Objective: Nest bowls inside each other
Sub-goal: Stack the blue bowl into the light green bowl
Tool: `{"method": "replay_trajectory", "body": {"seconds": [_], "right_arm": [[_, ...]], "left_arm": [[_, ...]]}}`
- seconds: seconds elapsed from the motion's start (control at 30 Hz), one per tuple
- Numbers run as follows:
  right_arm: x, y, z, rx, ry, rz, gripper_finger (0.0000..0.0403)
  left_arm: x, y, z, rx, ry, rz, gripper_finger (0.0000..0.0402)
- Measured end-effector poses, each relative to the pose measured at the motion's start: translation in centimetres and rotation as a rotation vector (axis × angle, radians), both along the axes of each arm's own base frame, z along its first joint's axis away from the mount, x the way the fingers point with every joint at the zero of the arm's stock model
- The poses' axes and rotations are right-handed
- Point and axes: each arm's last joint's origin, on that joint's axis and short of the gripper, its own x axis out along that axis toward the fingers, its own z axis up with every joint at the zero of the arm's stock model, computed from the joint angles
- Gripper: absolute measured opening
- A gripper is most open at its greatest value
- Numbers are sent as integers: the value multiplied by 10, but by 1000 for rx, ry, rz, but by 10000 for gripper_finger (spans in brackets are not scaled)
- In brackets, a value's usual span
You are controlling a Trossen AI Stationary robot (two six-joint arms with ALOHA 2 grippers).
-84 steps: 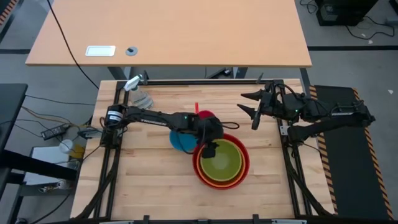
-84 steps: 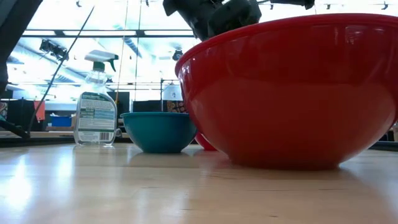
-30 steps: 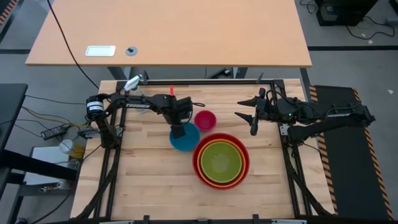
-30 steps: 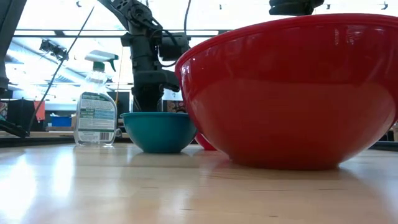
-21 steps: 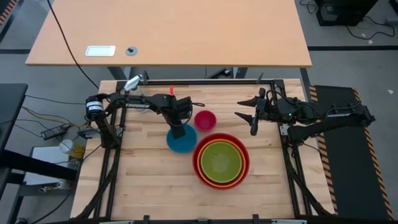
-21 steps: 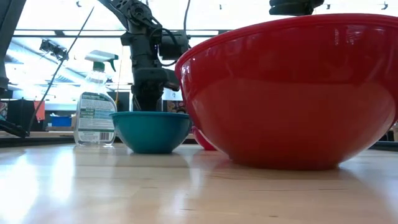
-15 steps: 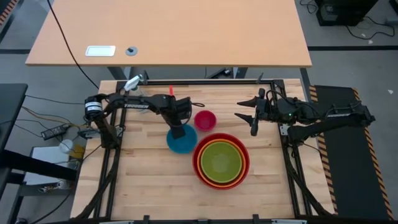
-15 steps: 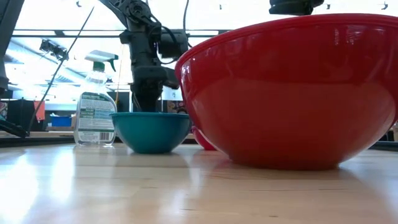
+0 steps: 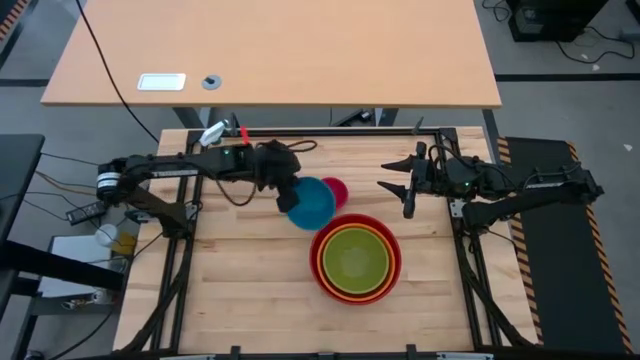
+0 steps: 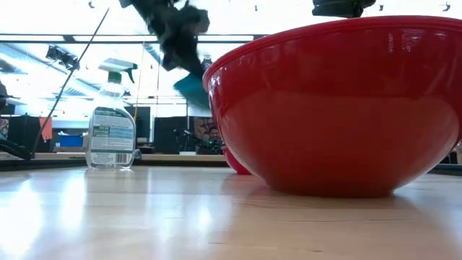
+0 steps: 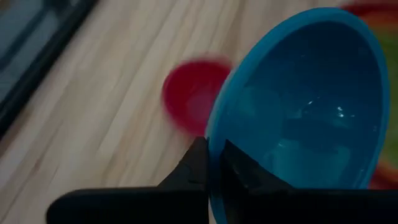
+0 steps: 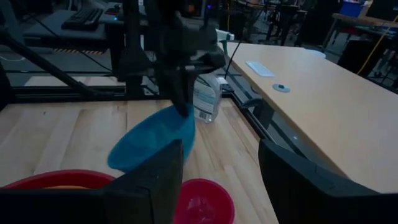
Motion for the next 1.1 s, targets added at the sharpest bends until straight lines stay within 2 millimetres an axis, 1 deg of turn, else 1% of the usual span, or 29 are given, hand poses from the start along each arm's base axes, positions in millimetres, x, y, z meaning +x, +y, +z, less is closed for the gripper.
{"method": "replay_trajectory", "body": {"seconds": [0.07,0.17,0.4,0.53,0.63,0.77,0.93,1.1], "right_arm": [[0,0,1,-1,-6,-1,215],[-1,-1,4,-14,-33,-18,215],[-4,-1,14,-34,-116,-20,215],[-3,-1,17,-36,-149,-15,215],[-4,-1,20,-50,-174,-12,215],[-7,-1,30,-51,-209,-13,215],[-11,-1,35,-51,-225,-12,215],[-12,-1,36,-50,-230,-12,215]], "left_arm": [[3,-6,7,12,-67,-21,14],[9,-16,12,19,-139,-58,14],[34,-47,9,9,-261,-163,14],[45,-53,5,-26,-308,-199,14],[51,-54,3,-47,-298,-208,14],[61,-56,16,-35,-291,-225,14],[82,-67,20,-6,-253,-284,14],[107,-78,5,10,-186,-336,14]]}}
